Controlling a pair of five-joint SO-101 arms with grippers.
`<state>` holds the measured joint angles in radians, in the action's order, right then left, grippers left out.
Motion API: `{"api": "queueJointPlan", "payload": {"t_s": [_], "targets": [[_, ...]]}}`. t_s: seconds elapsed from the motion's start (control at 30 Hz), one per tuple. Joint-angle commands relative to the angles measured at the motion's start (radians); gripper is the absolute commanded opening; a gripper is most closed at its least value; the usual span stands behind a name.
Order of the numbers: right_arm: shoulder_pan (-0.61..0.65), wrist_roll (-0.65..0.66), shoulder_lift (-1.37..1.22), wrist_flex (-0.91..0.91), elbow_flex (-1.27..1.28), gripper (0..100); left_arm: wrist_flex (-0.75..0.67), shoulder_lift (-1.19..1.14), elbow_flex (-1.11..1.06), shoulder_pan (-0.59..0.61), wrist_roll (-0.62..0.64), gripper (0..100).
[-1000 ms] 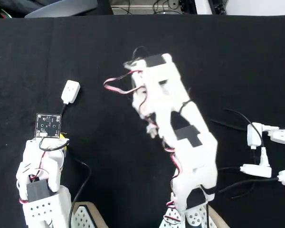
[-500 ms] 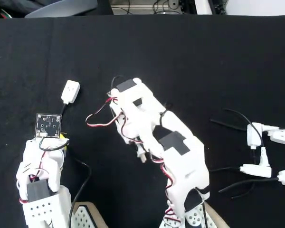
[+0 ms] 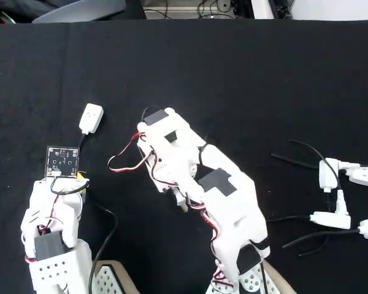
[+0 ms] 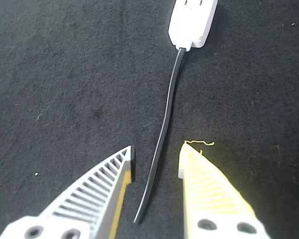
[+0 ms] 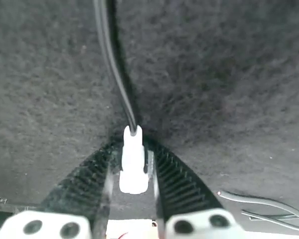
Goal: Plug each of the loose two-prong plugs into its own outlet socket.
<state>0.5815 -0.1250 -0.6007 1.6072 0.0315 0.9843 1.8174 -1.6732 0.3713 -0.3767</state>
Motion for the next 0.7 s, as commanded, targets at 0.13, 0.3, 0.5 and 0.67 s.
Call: {"api": "queueJointPlan", "payload": {"t_s": [0.13,0.3,0.5,0.67], "targets": [[0.005,-0.012,0.108,0.028,0.01,1.1,-0.015,0.005,0.001,0.007,-0.009,16],[0.012,-0.005,0.305,0.04,0.01,1.1,-0.018,0.005,0.001,0.007,-0.008,16],[0.014,-0.011,0.631,-0.046,0.031,1.1,-0.021,0.005,0.001,-0.001,-0.005,16],[0.06,-0.04,0.888,-0.238,0.205,1.1,-0.021,0.006,0.007,-0.002,-0.002,16]]}}
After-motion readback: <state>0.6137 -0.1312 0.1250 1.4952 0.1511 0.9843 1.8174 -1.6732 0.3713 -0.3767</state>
